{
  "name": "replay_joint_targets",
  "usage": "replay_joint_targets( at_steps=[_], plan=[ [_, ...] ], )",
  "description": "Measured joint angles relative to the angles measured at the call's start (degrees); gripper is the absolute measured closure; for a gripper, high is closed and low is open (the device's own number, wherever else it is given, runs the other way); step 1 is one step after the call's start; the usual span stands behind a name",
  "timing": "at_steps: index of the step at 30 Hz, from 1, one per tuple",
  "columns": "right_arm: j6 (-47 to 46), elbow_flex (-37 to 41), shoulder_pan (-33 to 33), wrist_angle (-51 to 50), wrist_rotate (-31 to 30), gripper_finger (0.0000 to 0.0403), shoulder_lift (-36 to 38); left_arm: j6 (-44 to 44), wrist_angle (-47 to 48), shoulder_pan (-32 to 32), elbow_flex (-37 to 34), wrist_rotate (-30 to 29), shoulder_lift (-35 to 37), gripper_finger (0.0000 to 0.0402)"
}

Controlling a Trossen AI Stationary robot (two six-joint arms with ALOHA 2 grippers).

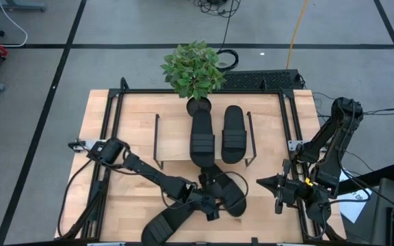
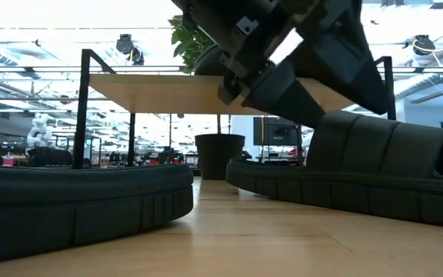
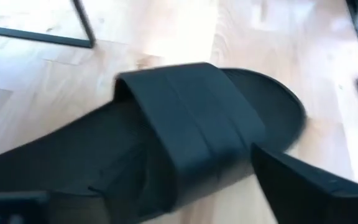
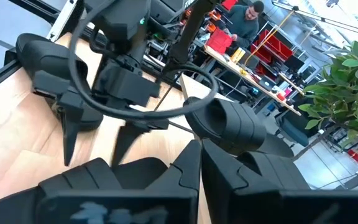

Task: Pick and place slides into the shelf
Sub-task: Put the black slide under the shelf

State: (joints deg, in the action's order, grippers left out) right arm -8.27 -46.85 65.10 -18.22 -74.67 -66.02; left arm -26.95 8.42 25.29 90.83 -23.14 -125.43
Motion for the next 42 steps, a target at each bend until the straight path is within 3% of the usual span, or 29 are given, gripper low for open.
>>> replay_joint_targets(
  at_steps=[3, 7, 9, 20, 23, 26, 31, 35, 42],
  plan=[
    [0.00, 0.00, 0.00, 0.00, 0.00, 0.0399, 0.00, 2.39, 0.04, 0.76, 0.00, 1.33, 0.00, 0.0210],
    [-0.02, 0.02, 0.00, 0.00, 0.02, 0.0399, 0.00, 6.86, 0.03, 2.35, 0.00, 3.84, 0.00, 0.0347],
    [0.00, 0.02, 0.00, -0.01, 0.27, 0.0399, 0.00, 8.41, 0.01, 3.12, 0.00, 4.98, 0.10, 0.0384],
    [1.99, 0.04, 0.05, 0.13, 9.63, 0.0399, -0.64, 12.26, 2.78, 4.20, 0.02, 5.29, 0.50, 0.0396],
    [5.28, 0.04, 0.22, 1.06, 16.10, 0.0399, -2.08, 13.17, 2.69, 3.93, 0.02, 5.27, 0.50, 0.0399],
    [9.60, 0.04, 0.24, 4.61, 22.46, 0.0399, -4.56, 12.21, 2.27, 3.28, 0.02, 5.29, 0.50, 0.0384],
    [15.31, 0.04, 0.25, 11.52, 22.55, 0.0395, -8.82, 15.69, 2.33, 3.17, 0.00, 5.20, 0.61, 0.0339],
    [17.03, 0.04, 0.22, 11.72, 22.55, 0.0364, -11.83, 19.35, 2.17, 3.86, 0.34, 5.09, 0.79, 0.0296],
    [18.80, 0.04, 0.11, 11.65, 22.25, 0.0259, -16.18, 26.33, 2.10, 6.37, 2.08, 1.72, 0.96, 0.0225]
  ],
)
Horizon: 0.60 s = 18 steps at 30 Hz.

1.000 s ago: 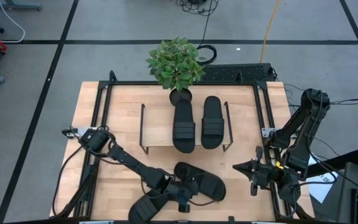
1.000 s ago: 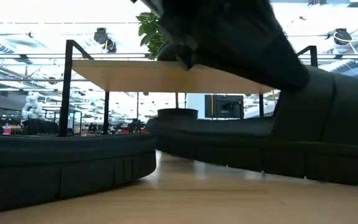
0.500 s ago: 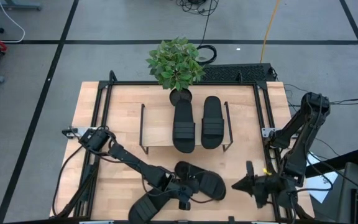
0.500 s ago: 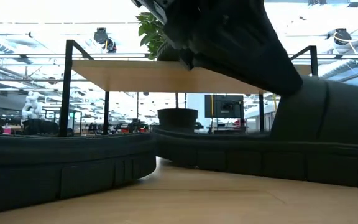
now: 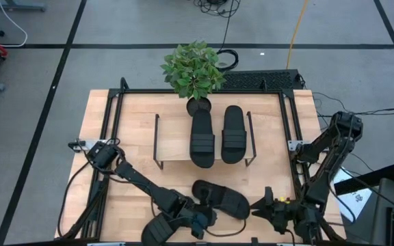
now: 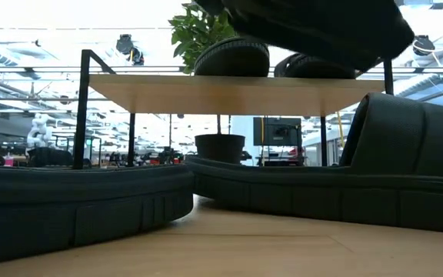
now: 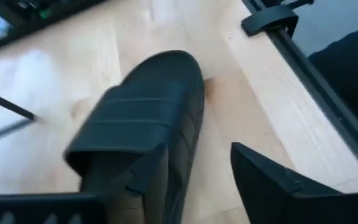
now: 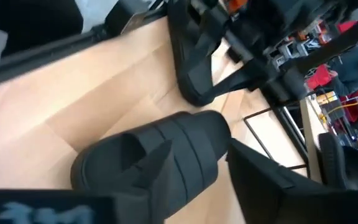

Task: Pick and place slides into the shelf
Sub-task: Put the black slide under the shelf

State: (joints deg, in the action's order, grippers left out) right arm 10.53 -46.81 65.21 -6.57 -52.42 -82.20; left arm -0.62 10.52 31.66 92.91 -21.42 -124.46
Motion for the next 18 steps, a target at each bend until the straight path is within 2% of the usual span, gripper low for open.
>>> replay_joint_targets(
  at_steps=[3, 8, 18],
  plan=[
    [0.23, 0.00, -0.85, -0.11, -0.37, 0.0222, -2.10, 2.87, 0.79, 1.43, 0.68, -5.39, 0.48, 0.0203],
    [-0.18, 0.00, -2.76, -0.09, -1.68, 0.0184, -6.24, 4.47, 1.85, 3.41, 1.33, -10.14, 1.99, 0.0183],
    [-0.45, -0.07, -4.92, 4.58, -3.28, 0.0175, -14.72, 0.39, 7.11, 6.41, 1.31, -16.98, 4.81, 0.0181]
  ],
)
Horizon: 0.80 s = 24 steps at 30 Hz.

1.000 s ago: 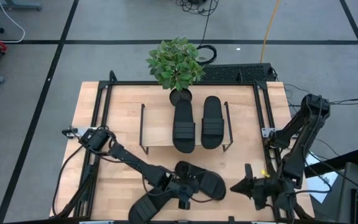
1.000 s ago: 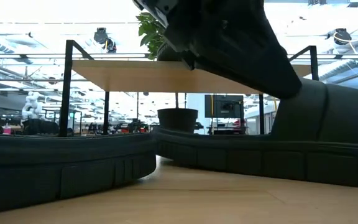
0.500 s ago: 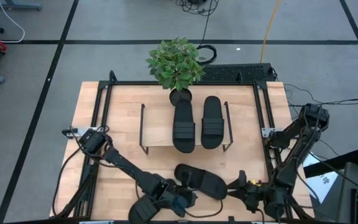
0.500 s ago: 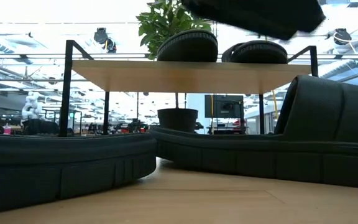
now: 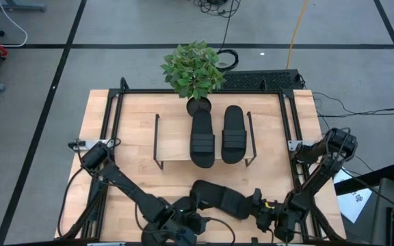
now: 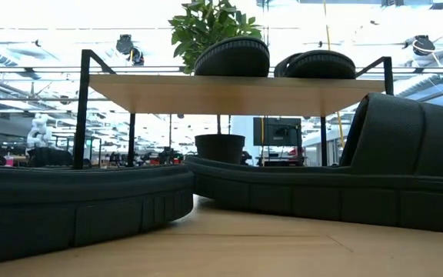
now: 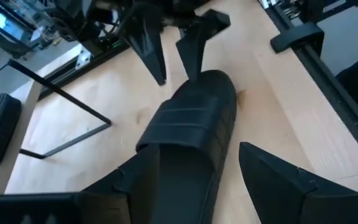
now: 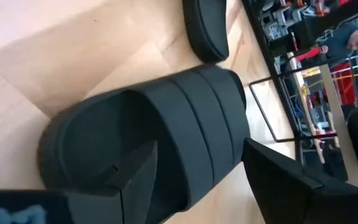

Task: Pick and place slides into the shelf
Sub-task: Put the black slide under the shelf

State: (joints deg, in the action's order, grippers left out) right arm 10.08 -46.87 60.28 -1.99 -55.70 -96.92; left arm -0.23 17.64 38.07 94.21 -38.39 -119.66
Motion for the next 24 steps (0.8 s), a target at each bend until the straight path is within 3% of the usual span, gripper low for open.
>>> replay_joint_targets(
  at_steps=[6, 24],
  plan=[
    [-2.65, 0.02, -1.89, 3.51, -3.23, 0.0174, -2.65, -0.41, 0.73, 1.00, 0.00, -0.97, 0.19, 0.0181],
    [-6.71, 0.00, -3.36, 3.97, 3.30, 0.0174, -2.71, -7.81, 5.76, 1.31, 0.00, -0.63, 0.20, 0.0181]
  ],
)
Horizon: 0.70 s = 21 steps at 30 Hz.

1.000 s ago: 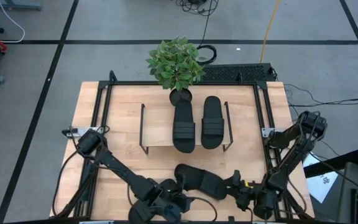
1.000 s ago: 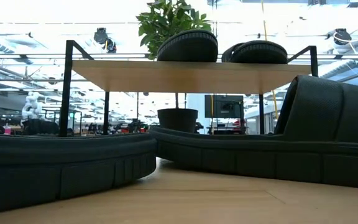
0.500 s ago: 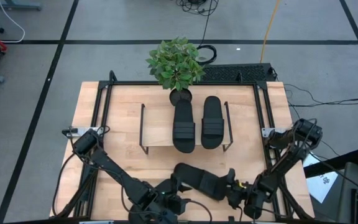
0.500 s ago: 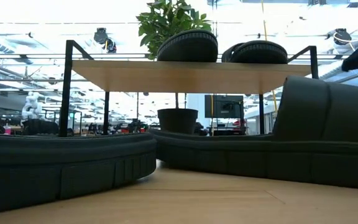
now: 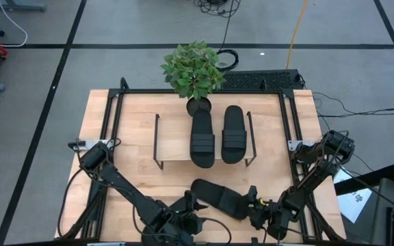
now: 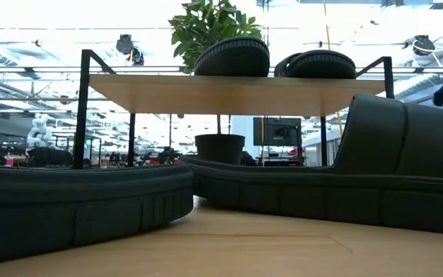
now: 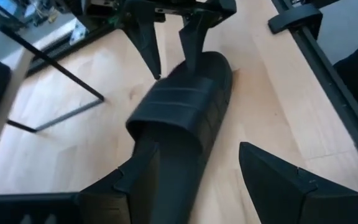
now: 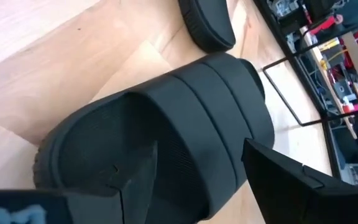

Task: Pick and place slides into the shelf
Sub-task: Put the black slide under the shelf

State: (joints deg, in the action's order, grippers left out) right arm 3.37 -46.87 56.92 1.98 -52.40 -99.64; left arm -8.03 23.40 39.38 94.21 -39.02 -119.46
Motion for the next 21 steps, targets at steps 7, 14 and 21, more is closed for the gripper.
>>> replay_joint_targets(
  at_steps=[7, 14, 21],
  plan=[
    [-0.19, 0.00, -2.42, 0.91, -0.07, 0.0174, -2.86, -4.02, -0.36, -2.23, -1.93, 3.24, -0.02, 0.0181],
    [0.42, -0.04, -3.63, 3.58, -1.53, 0.0174, -3.63, -5.40, -9.44, -6.03, -7.43, 8.03, -0.07, 0.0195],
    [2.10, 0.00, -4.14, 5.44, -1.56, 0.0180, -3.65, -7.13, -14.90, -9.28, -10.66, 13.36, -0.11, 0.0228]
  ],
)
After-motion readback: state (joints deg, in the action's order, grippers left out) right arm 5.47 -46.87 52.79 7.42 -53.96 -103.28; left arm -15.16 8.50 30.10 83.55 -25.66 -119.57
